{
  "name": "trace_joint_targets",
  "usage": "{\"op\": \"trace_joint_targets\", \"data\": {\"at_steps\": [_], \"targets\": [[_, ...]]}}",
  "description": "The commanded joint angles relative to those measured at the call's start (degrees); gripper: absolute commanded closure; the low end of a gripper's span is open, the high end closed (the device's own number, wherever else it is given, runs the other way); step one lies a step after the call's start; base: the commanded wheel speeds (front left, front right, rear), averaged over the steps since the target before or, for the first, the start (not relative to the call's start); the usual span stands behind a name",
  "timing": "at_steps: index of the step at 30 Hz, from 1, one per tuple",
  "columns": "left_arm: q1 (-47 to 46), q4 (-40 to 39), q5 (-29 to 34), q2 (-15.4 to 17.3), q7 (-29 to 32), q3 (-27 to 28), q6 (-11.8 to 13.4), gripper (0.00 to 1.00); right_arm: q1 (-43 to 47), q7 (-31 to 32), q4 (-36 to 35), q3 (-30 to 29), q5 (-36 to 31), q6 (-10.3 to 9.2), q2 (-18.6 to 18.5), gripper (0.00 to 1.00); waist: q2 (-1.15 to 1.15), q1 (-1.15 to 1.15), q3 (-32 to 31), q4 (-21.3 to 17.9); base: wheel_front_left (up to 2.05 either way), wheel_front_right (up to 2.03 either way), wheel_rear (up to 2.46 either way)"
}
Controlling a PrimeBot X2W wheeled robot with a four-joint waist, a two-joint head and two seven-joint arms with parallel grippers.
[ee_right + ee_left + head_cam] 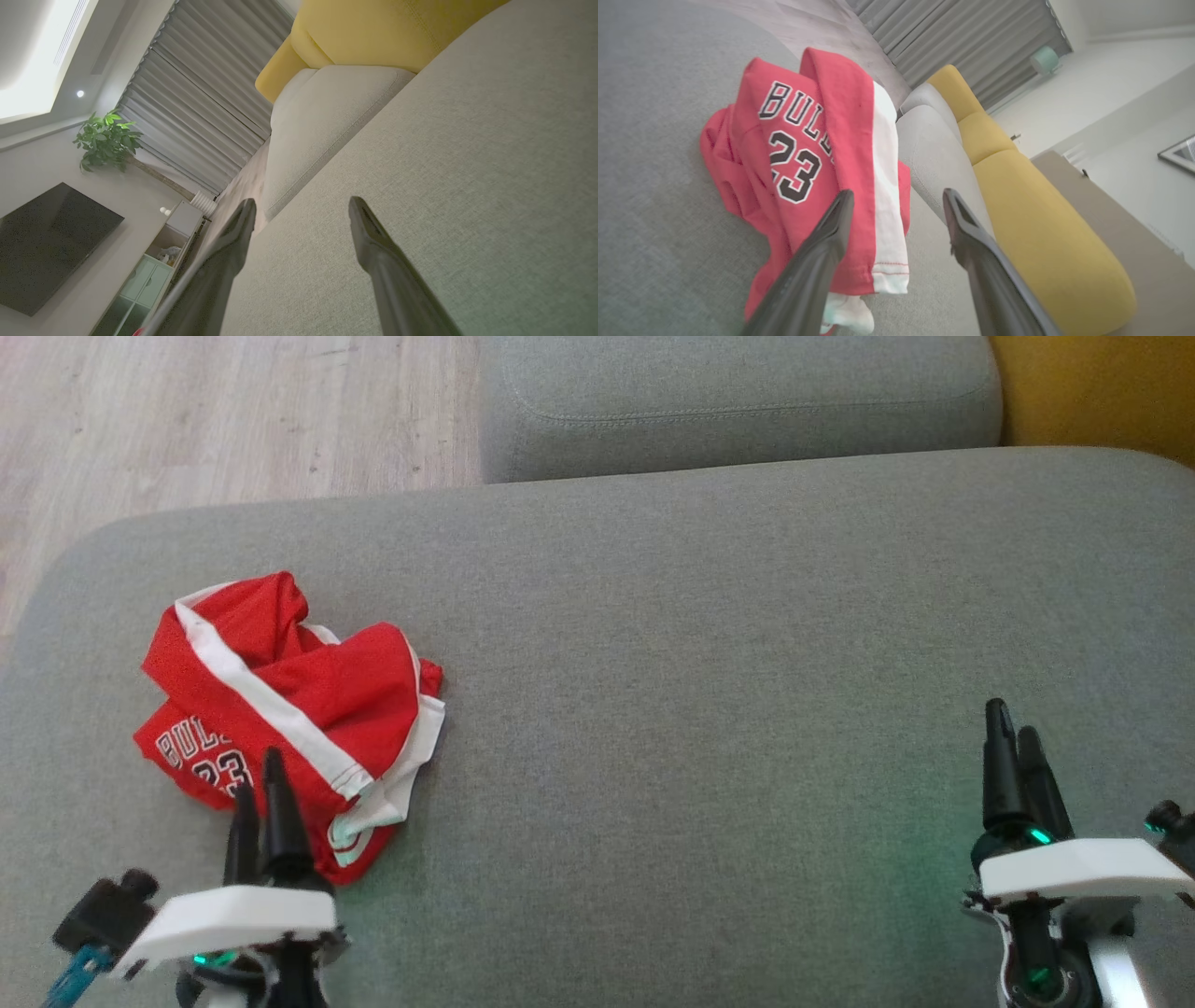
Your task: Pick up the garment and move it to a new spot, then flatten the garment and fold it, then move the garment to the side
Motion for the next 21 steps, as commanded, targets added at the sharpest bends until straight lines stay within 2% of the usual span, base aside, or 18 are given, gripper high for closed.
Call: {"op": "trace_joint_targets", "data": {"at_steps": [1,10,21], "targets": [[-2.7,-2.2,4.7,1.0,-0.9,-0.5,0.4,0.00,-3.2,-0.9,-2.8,1.0,-3.0,-0.02,-0.4,0.00,0.00,0.00,0.1,0.0,0.00,0.00,0.00],[-3.9,-1.0,14.9,2.5,-2.4,-6.2,2.8,0.00,-3.2,-2.4,-3.2,3.7,-11.9,-0.02,-0.5,0.00,0.00,0.00,0.4,0.1,0.00,0.00,0.00],[-5.3,-1.5,22.2,4.7,-4.1,-10.9,6.3,0.00,-3.7,-4.1,-3.4,5.3,-20.4,-0.03,-0.5,0.00,0.00,0.00,0.9,-0.4,0.00,0.00,0.00]]}}
